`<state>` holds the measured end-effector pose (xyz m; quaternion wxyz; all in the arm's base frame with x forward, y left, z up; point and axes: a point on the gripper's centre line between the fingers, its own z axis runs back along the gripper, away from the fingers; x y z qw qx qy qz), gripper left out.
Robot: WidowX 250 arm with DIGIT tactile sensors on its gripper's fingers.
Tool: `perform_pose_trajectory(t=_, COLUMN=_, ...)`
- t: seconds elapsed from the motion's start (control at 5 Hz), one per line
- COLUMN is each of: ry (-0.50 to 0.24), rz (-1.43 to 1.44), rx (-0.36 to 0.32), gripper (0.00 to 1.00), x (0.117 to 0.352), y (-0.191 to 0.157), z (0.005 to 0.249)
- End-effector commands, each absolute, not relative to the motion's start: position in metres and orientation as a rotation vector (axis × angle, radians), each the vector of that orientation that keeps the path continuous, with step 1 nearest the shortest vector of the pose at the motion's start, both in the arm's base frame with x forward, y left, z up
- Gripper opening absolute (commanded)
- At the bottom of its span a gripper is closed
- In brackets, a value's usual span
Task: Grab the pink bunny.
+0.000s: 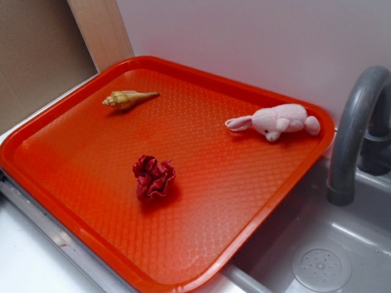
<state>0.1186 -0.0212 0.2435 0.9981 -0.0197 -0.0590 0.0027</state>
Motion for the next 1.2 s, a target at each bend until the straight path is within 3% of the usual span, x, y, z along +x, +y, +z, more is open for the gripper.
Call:
perform_pose_trajectory(t=0.0, ry=-0.118, rz=0.006, rx=-0.039, gripper=1.00, x=0.119, y=-0.021, z=0.244)
perform_pose_trajectory(t=0.4, ry=-0.247, rz=-0.251, rx=-0.090, gripper=1.00, x=0.175, y=-0.078, z=0.229)
perform_pose_trajectory(t=0.6, ry=-0.336, rz=-0.482, rx=-0.294, gripper=1.00, x=0.203, y=-0.127, z=0.226)
perform_pose_trajectory(t=1.0, ry=-0.308, rz=-0.614, rx=-0.190, gripper=1.00, x=0.248, y=-0.214, z=0.196)
